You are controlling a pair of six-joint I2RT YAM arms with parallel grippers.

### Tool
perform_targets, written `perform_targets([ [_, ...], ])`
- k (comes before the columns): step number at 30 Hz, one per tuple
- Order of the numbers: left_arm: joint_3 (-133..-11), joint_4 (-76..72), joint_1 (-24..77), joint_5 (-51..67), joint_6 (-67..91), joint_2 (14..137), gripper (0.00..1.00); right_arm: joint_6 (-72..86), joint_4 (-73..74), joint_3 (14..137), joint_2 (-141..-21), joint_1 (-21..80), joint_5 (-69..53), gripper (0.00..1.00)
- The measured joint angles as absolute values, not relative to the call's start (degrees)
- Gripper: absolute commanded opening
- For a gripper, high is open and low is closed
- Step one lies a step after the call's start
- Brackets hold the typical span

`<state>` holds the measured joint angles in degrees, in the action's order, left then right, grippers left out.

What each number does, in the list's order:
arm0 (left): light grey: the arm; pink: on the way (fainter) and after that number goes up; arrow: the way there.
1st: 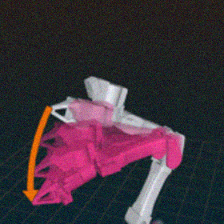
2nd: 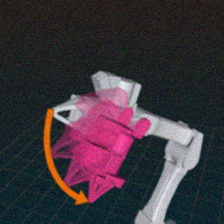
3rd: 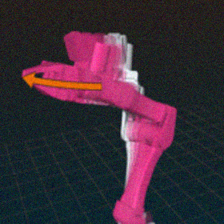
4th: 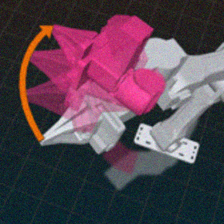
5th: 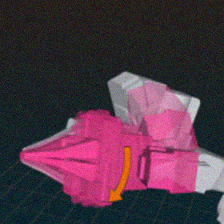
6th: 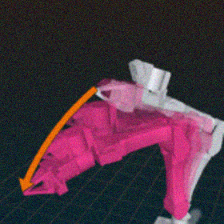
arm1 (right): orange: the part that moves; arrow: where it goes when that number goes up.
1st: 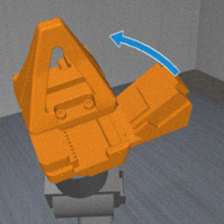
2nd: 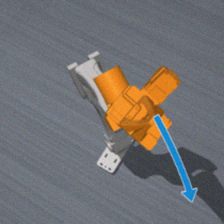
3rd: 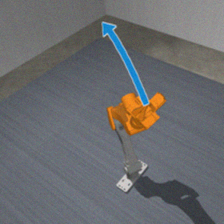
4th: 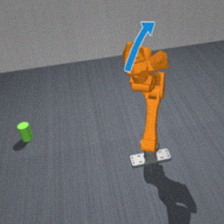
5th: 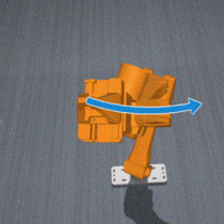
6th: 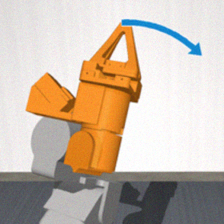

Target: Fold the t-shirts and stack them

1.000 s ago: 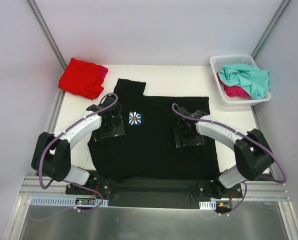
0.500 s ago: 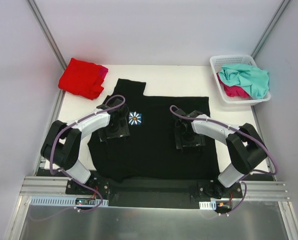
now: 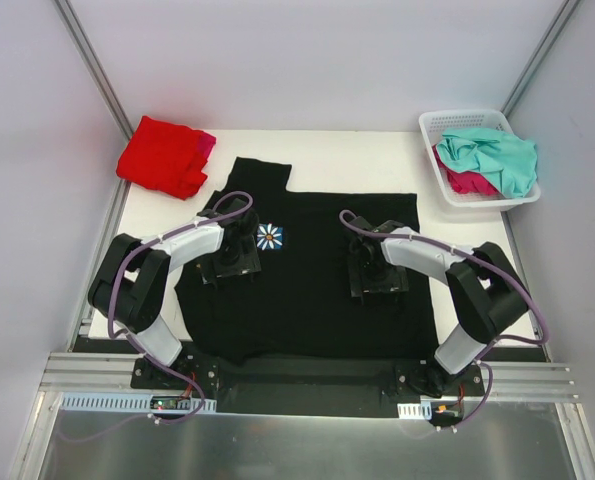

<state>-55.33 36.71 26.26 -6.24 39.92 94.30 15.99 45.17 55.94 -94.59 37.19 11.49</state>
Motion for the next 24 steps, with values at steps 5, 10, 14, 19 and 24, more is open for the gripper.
perform_targets([
  [5, -55.37, 36.25, 26.2, -5.3, 39.92, 94.61, 0.99, 15.35, 44.95, 56.03, -95.0, 36.05, 10.0, 0.88],
  [10, -55.81, 35.99, 26.15, -4.38, 39.9, 95.33, 0.99, 14.46, 44.8, 56.38, -95.59, 34.96, 8.29, 0.88],
  [14, -56.47, 35.59, 26.04, -3.18, 39.81, 96.23, 0.99, 13.61, 44.71, 57.21, -96.47, 34.2, 7.29, 0.88],
  [19, -57.98, 36.69, 25.26, -1.67, 39.33, 97.86, 0.99, 12.38, 43.72, 58.11, -97.6, 32.36, 5.1, 0.88],
  [24, -59.9, 38.15, 24.6, -0.43, 38.61, 99.72, 0.99, 11.18, 42.44, 59.2, -98.89, 29.89, 2.52, 0.88],
])
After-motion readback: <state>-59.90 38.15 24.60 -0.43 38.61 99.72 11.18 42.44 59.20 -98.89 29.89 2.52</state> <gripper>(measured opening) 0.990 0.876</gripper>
